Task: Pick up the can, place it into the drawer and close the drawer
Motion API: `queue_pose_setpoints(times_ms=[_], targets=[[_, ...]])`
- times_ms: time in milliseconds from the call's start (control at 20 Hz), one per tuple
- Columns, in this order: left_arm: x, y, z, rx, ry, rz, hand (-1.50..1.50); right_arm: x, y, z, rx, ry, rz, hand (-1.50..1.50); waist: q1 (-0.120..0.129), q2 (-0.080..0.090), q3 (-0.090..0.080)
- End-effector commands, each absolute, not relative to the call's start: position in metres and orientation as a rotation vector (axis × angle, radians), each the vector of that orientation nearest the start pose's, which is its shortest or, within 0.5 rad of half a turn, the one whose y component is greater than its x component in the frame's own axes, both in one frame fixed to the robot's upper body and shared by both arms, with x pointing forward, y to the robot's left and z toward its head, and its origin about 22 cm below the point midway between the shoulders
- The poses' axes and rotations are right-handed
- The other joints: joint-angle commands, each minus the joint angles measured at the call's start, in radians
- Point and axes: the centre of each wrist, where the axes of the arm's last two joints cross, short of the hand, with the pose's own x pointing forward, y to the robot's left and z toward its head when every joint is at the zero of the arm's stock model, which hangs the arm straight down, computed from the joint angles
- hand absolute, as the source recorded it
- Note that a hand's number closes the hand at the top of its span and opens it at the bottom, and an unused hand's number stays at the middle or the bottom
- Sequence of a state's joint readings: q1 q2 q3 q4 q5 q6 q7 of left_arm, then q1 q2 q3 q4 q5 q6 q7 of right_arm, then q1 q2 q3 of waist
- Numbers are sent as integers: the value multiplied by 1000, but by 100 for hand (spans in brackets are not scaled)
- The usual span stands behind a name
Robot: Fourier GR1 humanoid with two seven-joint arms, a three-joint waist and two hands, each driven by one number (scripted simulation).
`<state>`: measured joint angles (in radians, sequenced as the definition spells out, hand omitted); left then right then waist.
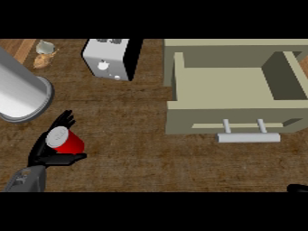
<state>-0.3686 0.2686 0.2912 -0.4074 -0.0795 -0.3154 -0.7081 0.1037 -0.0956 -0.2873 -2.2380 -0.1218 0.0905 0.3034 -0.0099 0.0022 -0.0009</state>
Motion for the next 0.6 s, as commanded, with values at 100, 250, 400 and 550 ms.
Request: queue_pose_setpoints(times_ms=[100,250,400,550], targets=[[259,339,-133,-159,-1486,-70,150,157,-304,150,-208,-1855,-68,-150,0,-1,0],[273,334,-128,-182,-1523,-53,150,147,-286,153,-225,-1855,-48,-150,-6,1,-1],[280,326,-124,-216,-1531,-58,150,156,-289,145,-245,-1853,-63,-150,0,0,0],[291,293,-119,-240,-1567,-83,150,159,-297,154,-252,-1876,-61,-150,8,-4,1]])
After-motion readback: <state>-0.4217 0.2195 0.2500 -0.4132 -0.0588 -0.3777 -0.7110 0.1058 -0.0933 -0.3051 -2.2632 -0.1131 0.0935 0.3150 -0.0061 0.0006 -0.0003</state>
